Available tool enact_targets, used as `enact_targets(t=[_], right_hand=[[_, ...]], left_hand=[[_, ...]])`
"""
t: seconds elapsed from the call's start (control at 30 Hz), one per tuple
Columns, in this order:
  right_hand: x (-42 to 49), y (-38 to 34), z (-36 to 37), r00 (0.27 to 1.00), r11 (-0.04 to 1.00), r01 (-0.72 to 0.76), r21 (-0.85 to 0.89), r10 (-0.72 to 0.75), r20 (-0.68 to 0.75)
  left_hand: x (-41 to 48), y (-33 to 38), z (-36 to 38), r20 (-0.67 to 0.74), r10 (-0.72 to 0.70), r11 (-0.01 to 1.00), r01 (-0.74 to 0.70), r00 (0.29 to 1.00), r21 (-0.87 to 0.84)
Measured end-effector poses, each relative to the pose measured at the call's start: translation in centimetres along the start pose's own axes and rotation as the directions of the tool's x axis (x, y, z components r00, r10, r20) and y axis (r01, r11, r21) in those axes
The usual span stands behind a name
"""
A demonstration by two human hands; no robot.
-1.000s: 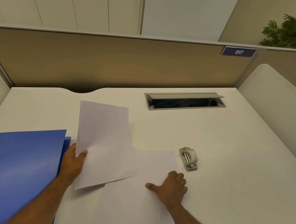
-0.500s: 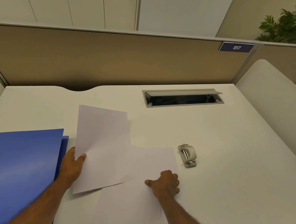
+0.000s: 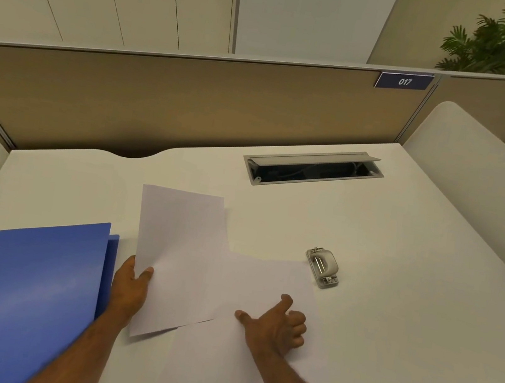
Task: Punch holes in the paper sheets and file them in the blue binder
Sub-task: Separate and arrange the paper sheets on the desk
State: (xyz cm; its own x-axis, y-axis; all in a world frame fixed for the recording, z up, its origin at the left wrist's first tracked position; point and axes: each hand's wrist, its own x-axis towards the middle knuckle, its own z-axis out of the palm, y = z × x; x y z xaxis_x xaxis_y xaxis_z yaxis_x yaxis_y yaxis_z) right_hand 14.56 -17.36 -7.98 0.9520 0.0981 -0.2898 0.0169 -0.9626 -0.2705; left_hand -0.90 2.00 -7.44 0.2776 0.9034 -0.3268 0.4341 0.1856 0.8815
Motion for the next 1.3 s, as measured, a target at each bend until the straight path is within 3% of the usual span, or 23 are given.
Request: enact_targets(t=[0.53,0.67,0.73,0.87,0.97,1.3], right_hand=[[0.7,-1.1,-0.2,0.991,0.987,-0.047,0.151,0.027,0.133],[0.9,0.5,-0.4,0.997,0.979,0.057,0.194,-0.065,0.037],[1.3,1.6,-0.8,0.998,0.988,0.063,0.138,-0.060,-0.027],[1.2,2.8,-1.1,0.994,0.994,0.105,-0.020,-0.105,-0.016],[0.8,3.1,-0.9,0.988,0.988,0.149,-0.027,-0.150,-0.028],[0.5,3.4,-0.6,0.986,0.987,0.164,-0.004,-0.164,-0.027]], left_hand=[[0.3,-0.4,0.0,0.006,-0.012,1.000,0.012,1.000,0.020],[0.3,-0.4,-0.1,-0.004,-0.009,1.000,0.009,1.000,0.016],[0.3,-0.5,-0.3,-0.009,-0.009,1.000,0.009,1.000,0.022],[0.3,-0.7,-0.2,-0.009,-0.031,0.999,0.032,0.999,0.031],[0.4,-0.7,-0.2,-0.005,-0.027,0.999,0.028,1.000,0.017],[1.4,3.3,-3.5,-0.092,0.179,0.979,-0.187,0.980,-0.086]])
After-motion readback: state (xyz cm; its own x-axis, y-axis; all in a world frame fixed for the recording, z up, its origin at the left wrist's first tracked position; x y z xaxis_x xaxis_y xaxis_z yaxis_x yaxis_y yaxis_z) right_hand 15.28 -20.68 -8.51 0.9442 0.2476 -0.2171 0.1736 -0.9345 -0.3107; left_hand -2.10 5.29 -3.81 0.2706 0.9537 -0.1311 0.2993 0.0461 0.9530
